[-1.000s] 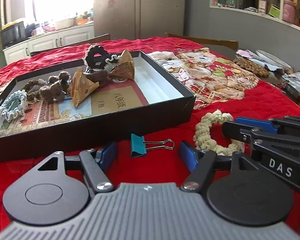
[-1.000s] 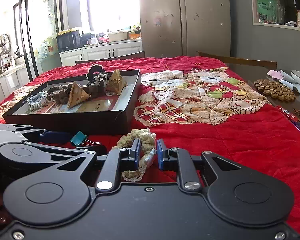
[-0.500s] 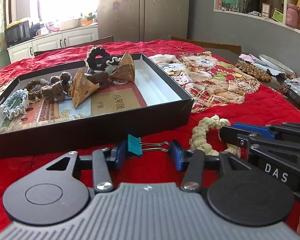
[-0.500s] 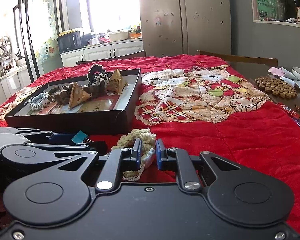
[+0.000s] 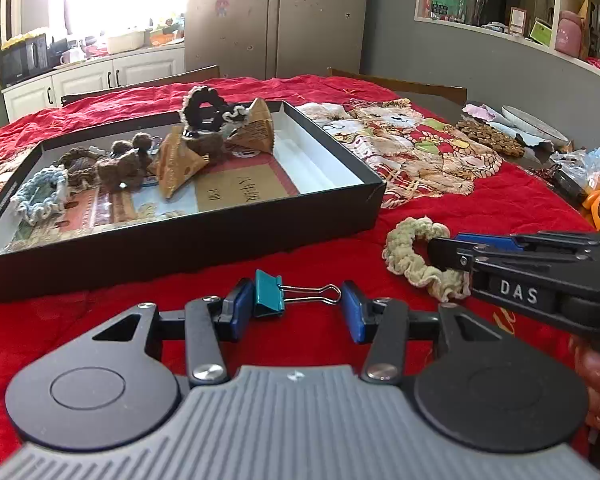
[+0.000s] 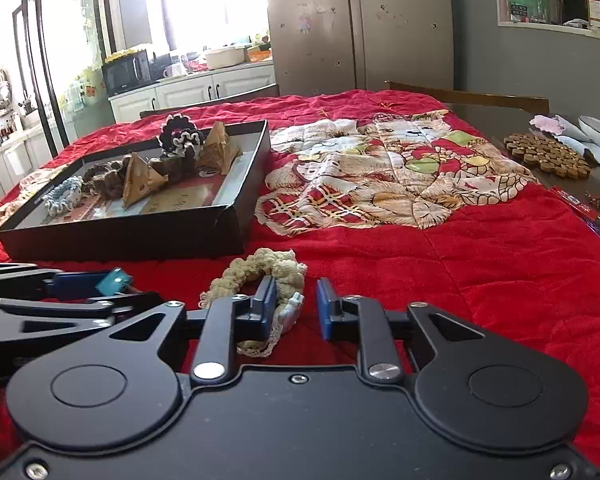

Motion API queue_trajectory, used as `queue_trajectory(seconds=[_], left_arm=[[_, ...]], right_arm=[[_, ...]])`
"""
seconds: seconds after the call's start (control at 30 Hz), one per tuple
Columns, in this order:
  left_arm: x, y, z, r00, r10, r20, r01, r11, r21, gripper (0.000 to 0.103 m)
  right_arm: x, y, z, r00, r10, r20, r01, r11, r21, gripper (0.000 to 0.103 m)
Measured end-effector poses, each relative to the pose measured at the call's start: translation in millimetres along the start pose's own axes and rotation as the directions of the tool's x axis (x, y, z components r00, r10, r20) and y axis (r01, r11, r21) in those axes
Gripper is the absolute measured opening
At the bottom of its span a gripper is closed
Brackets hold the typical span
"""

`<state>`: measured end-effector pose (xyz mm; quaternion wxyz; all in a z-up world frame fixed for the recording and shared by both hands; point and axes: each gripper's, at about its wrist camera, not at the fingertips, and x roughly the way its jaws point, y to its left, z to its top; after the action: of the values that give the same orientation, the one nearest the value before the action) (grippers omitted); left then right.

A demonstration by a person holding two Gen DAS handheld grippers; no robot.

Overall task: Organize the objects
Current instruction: 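Lift the blue clip and cream scrunchie and carry them over the box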

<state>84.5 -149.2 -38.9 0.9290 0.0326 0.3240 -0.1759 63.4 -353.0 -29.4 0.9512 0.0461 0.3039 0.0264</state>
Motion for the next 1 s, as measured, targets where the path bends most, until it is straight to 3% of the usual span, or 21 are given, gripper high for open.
queue_trajectory(seconds=[0.23,0.37,0.57,1.0], left_arm=[[-10.0,11.8,-2.3,1.000,-0.004,0.013,0.004,1.000,-0.012,0.051],[-20.8,19.7,-0.6,0.999,0.000,0.043,0.000,1.000,-0.017,0.051],[-42.8,39.1,7.1,0.994,0.030,0.104,-0.026,0.999,-0.038,0.051],[-80.7,93.8,30.3,0.978,0.081,0.193,-0.062,0.993,-0.105,0.051]], right_arm=[[9.4,7.7,3.2,0.999,-0.032,-0.025,0.031,0.999,-0.041,0.026],[13.1,12.8,5.5,0.999,-0.033,-0.026,0.031,0.998,-0.063,0.014],[2.0,26.3,12.6,1.000,-0.013,0.027,0.016,0.994,-0.106,0.012],[-25.1,88.3,66.0,0.985,0.088,0.151,-0.053,0.974,-0.222,0.012]])
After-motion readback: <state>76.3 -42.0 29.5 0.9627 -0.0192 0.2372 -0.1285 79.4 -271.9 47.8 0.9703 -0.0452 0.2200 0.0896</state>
